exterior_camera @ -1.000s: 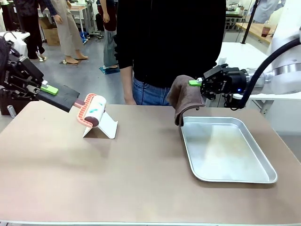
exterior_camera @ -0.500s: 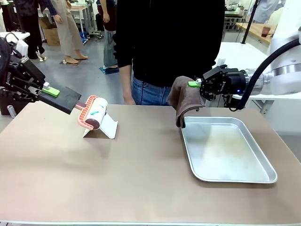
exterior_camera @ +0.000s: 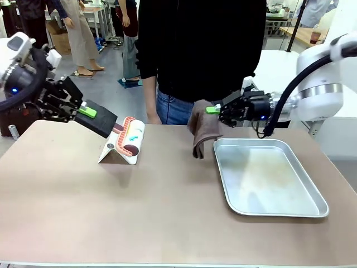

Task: Clean the surface of the table.
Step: Return the Lint Roller and towel to their original positions.

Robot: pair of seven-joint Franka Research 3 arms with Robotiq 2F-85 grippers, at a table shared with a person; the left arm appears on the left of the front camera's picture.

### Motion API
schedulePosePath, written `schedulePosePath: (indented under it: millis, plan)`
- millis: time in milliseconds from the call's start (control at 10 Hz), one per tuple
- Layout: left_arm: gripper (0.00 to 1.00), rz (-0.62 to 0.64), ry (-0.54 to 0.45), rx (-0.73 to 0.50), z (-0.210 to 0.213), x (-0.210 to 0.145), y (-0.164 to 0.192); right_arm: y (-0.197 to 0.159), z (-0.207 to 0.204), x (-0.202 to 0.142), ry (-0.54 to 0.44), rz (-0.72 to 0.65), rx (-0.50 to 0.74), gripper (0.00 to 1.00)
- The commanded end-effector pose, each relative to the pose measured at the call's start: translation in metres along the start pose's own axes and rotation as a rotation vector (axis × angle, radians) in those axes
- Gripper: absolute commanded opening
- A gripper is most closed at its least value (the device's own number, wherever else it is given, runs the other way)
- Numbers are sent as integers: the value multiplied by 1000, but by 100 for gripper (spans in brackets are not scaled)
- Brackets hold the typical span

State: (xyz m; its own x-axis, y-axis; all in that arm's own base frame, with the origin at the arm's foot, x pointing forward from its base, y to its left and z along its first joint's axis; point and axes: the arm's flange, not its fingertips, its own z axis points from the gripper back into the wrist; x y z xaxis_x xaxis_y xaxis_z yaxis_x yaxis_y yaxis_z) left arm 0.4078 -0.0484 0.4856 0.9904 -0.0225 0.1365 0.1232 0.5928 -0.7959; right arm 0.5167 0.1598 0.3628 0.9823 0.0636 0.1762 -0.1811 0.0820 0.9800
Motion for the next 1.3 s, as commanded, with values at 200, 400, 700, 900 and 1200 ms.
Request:
schedulePosePath:
  millis: [200, 400, 700, 900, 1200]
  plan:
    - [22, 70, -43, 95, -24, 23, 17, -21, -59, -1, 38, 21, -118, 6]
    - [22, 76, -22, 116, -37, 36, 24, -27, -79, -10, 67, -36, -156, 6]
    - [22, 76, -24, 168, -48, 49, 32, -32, -82, -18, 77, -144, -179, 6]
    - [22, 80, -21, 181, -51, 53, 35, -41, -89, -22, 107, -177, -172, 6]
    - [22, 90, -42, 216, -54, 57, 41, -42, -88, -22, 100, -185, -186, 6]
